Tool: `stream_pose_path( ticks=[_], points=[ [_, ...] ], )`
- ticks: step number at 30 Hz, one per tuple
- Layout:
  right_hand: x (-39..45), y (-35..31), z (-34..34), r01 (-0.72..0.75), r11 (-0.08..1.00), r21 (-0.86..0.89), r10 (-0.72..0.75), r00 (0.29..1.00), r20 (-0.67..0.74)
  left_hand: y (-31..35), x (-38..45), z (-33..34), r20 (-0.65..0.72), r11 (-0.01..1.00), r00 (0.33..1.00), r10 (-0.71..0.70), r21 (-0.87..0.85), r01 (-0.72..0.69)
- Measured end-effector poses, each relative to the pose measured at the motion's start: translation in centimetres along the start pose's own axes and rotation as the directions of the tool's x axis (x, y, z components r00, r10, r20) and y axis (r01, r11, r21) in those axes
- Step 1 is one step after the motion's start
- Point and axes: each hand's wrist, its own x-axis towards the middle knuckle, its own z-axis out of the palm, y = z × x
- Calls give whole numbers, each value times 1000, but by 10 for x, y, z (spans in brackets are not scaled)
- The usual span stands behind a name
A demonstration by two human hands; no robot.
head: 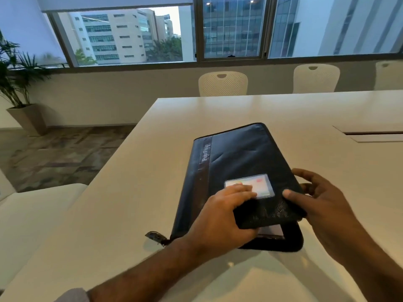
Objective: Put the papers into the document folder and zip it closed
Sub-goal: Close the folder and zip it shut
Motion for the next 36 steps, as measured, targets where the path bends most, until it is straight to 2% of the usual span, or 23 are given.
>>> stream_pose_path(
  ticks=[4, 8, 11, 15, 18, 20, 25, 28, 33, 36],
  points=[
    [8, 22, -10, -65, 994, -85, 61, 997, -44, -6, -5, -3, 115, 999, 993, -38, 24, 36],
    [16, 35, -21, -154, 960, -232, 150, 988, -37, -20, -11, -26, 33, 991, 996, -88, 106, 84],
    [25, 37, -27, -143, 912, -383, 134, 990, -51, -31, -19, -43, -69, 959, 982, -175, 214, 186],
    [30, 42, -27, -38, 743, -668, 11, 999, -44, -43, -38, -57, -59, 918, 953, -296, 257, 301],
    [29, 45, -24, 68, 586, -808, -110, 994, 4, -48, -50, -62, -10, 905, 932, -361, 236, 353],
    [29, 43, -21, 124, 549, -827, -144, 988, 52, -45, -53, -62, 3, 898, 919, -395, 211, 386],
    [28, 38, -15, 154, 535, -830, -70, 988, 139, -36, -56, -65, 125, 880, 877, -465, 173, 442],
    [23, 35, -9, 200, 540, -818, -129, 980, 154, -32, -55, -69, 208, 872, 847, -489, 147, 467],
    [1, 28, 15, 298, 590, -750, -297, 944, 142, -30, -48, -80, 362, 835, 760, -540, 115, 539],
    [-17, 22, 37, 289, 648, -705, -240, 956, 171, -31, -44, -90, 473, 818, 692, -545, 121, 562]
  ],
)
